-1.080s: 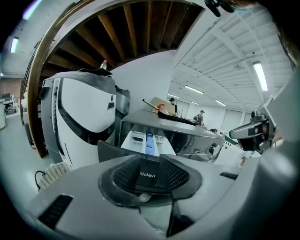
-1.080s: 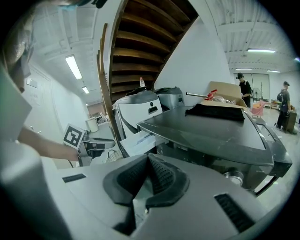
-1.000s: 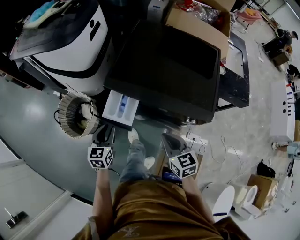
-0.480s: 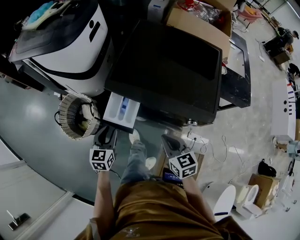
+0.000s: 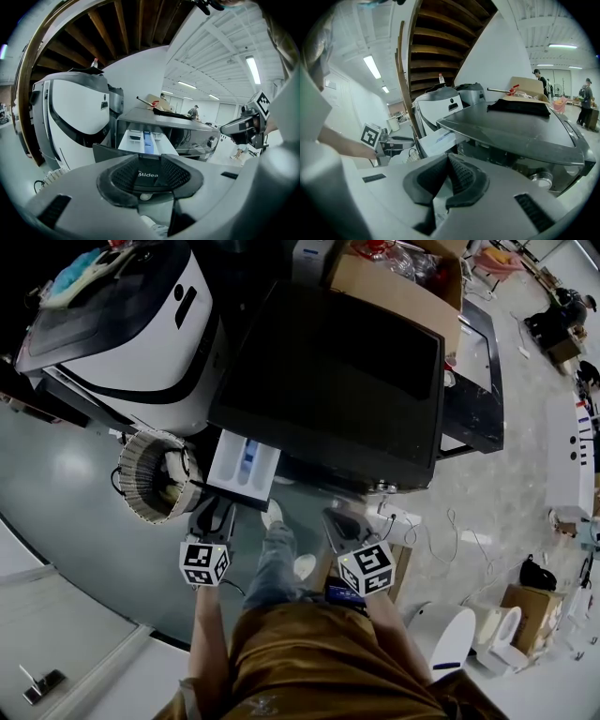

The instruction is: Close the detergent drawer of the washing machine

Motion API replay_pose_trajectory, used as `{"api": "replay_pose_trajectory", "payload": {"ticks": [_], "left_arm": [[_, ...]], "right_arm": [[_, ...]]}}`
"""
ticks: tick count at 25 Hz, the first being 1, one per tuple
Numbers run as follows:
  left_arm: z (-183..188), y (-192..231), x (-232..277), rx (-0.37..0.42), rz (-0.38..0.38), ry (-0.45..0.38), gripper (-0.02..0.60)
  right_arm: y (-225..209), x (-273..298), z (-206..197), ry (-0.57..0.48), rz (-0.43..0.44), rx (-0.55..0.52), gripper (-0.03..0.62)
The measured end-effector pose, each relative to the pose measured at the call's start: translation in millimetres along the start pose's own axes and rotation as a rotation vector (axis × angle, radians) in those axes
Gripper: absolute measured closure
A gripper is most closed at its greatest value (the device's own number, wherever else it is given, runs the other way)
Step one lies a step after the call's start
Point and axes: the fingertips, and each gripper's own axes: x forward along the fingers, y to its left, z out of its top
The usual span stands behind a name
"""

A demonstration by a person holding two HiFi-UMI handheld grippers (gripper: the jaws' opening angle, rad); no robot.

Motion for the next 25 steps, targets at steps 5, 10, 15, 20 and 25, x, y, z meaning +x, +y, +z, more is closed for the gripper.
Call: {"api": "replay_pose_trajectory", "payload": {"ticks": [5, 10, 15, 20, 25], "left_arm": [[1, 1, 1, -0.006, -0.007, -0.001, 0.428], [0, 1, 1, -0.012, -0.014, 0.001, 0.426], [1, 1, 2, -0.023, -0.017, 0.003, 0.425], [2, 2, 4, -0.025, -0.019, 0.002, 0.425], [4, 2, 7, -0.024, -0.018, 0.002, 0.425]], "right_arm": [[2, 7, 2, 0.003, 0.012, -0.002, 0.582], [-2, 8, 3, 0.005, 0.009, 0.003, 0.582], [-4, 11, 8, -0.007, 0.010, 0.019, 0.582], [-4, 14, 8, -0.002, 0.016, 0.015, 0.582], [-8, 13, 5, 0.006, 0.011, 0.023, 0.582]]}}
